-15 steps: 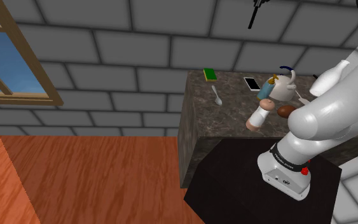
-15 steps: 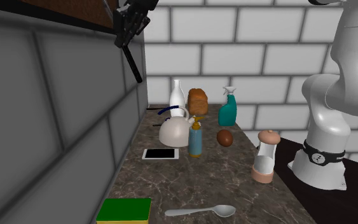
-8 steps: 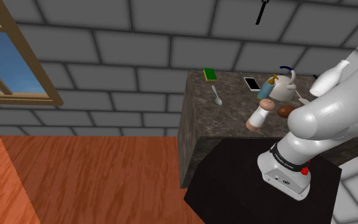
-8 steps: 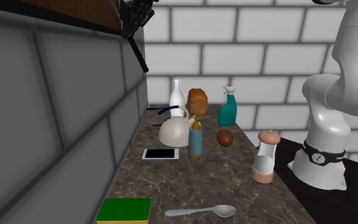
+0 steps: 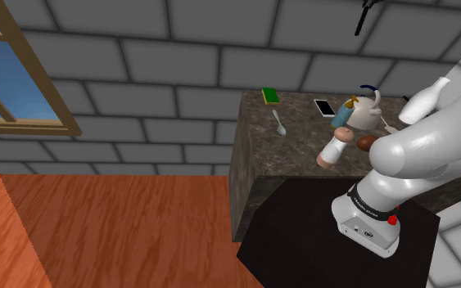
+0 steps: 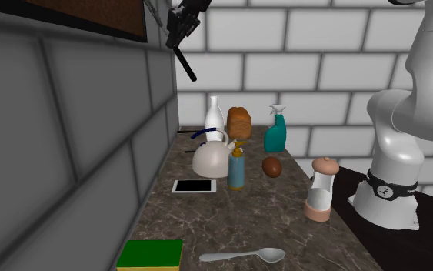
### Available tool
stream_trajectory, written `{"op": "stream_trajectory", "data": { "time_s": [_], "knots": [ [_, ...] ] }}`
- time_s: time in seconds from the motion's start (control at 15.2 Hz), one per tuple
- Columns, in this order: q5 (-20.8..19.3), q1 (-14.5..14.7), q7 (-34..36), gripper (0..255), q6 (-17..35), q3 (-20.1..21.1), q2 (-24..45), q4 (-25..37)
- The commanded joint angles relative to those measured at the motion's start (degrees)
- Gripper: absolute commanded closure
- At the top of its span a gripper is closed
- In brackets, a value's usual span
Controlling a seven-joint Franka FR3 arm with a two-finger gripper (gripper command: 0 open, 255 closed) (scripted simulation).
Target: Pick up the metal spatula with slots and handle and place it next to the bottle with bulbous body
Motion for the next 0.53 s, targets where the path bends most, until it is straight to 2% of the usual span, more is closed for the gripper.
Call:
{"op": "stream_trajectory", "data": {
  "time_s": [0.0, 0.46],
  "knots": [
    [1.4, -0.8, -3.1, 255, 0.8, -1.5, -0.7, -0.9],
    [7.4, -3.7, -15.1, 255, 2.5, -7.8, -1.6, -1.9]
  ]
}}
